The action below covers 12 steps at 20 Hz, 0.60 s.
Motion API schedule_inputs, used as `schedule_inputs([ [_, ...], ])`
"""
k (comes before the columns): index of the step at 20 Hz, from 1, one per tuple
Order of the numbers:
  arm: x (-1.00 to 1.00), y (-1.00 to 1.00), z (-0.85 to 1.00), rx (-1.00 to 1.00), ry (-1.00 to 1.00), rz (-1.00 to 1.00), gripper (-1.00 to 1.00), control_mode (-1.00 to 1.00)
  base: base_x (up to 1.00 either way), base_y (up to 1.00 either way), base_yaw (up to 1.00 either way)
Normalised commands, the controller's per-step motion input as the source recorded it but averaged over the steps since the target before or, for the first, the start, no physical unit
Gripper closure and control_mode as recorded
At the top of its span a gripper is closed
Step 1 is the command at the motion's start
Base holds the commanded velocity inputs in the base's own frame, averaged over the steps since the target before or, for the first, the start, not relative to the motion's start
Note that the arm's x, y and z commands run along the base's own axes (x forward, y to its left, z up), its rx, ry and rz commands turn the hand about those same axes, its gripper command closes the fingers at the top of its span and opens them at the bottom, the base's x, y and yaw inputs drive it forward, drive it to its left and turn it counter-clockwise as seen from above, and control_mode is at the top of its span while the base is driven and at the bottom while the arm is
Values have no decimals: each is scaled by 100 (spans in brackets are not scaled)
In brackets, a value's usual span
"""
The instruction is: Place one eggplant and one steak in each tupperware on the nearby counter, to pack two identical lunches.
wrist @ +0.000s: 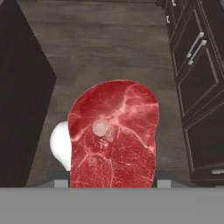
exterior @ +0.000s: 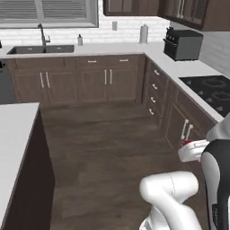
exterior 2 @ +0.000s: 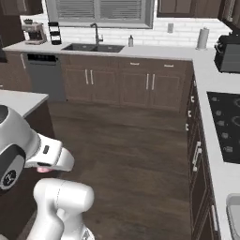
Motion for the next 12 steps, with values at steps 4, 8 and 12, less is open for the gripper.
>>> schedule_inputs([
  [4, 0, 0, 0, 0, 0, 0, 100, 100, 100, -37, -52],
  [8, 0, 0, 0, 0, 0, 0, 100, 100, 99, -6, -67],
  [12, 0, 0, 0, 0, 0, 0, 100, 100, 38, -3, -92],
])
